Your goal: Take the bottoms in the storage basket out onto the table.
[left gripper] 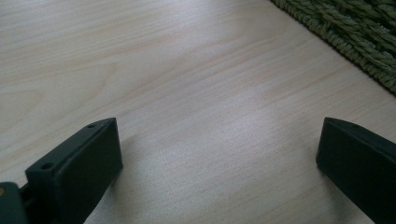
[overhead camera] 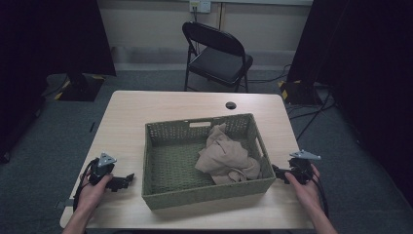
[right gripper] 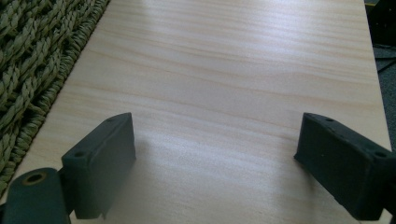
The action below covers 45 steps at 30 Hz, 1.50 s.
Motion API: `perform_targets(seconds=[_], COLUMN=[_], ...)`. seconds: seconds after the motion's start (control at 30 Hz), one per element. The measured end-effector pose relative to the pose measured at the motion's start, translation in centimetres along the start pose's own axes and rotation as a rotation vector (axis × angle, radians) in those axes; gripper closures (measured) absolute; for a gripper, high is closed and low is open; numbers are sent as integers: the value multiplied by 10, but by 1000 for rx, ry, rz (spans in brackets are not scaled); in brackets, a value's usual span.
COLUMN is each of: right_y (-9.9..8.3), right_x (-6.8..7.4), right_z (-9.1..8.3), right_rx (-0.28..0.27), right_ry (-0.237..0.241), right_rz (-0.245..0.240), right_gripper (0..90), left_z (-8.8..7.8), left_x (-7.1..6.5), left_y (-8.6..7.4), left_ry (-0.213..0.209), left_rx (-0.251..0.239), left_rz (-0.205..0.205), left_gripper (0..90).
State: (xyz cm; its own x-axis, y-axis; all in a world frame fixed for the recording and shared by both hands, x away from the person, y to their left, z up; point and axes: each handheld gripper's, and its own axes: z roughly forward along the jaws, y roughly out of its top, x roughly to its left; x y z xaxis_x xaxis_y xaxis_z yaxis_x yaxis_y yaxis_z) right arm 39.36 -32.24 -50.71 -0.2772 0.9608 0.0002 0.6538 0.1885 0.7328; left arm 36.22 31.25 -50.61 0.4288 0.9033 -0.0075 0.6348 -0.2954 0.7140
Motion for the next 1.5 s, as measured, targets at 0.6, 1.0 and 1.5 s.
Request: perform_targets(seconds=[0.6,1.0,1.5], right_y=[3,9,24], right_x=[-2,-2,-4], right_z=[-5,-19,-45], right_rx=[25,-45,-162], right_ry=[65,51,31], right_rz=[1,-11,-1], right_gripper=[136,175,204], left_z=[0,0,0], left_x=[0,0,0], left_y=[0,0,0], left_ry=[-3,-5,-5], left_rx=[0,0,0], left_rz=[2,5,4], left_gripper=[0,0,0])
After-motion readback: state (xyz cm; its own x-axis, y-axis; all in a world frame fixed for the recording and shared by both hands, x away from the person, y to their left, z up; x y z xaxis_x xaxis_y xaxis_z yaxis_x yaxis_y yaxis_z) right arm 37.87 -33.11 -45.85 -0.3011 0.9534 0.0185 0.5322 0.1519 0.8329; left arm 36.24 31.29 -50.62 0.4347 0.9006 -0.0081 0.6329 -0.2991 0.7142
